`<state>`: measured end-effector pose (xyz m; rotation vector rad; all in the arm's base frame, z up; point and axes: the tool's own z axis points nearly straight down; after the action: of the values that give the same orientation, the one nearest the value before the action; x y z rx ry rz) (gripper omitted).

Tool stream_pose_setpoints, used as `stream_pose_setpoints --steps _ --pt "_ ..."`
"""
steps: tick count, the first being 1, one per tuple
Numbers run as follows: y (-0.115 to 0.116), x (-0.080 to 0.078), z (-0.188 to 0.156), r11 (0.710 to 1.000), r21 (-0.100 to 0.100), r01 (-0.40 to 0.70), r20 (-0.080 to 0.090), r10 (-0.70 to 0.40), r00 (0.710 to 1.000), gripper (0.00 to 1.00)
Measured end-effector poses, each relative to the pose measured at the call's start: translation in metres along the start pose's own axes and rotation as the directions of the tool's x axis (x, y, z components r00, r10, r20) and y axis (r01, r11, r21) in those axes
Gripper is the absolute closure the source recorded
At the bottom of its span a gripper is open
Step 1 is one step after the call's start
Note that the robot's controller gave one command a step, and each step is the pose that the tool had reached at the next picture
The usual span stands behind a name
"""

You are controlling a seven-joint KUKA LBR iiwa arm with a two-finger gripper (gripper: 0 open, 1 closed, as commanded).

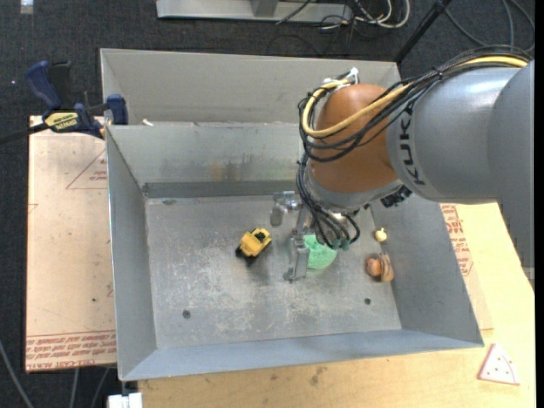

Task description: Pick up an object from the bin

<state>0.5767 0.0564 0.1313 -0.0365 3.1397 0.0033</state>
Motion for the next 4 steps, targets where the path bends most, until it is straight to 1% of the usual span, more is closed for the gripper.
stream_pose_setpoints --steps 1,2,3,4 --pt "0.006 -0.012 -0.023 1.000 0.002 0.018 0.000 -0.018 1.000 0.00" --pt "0.026 -0.023 -0.001 0.991 0.002 0.132 0.006 -0.132 0.991 0.00" --pt "0.034 -0.016 0.053 0.978 -0.002 0.210 0.011 -0.210 0.978 1.00" --pt "0.034 -0.016 0.053 0.978 -0.002 0.210 0.011 -0.210 0.978 1.00"
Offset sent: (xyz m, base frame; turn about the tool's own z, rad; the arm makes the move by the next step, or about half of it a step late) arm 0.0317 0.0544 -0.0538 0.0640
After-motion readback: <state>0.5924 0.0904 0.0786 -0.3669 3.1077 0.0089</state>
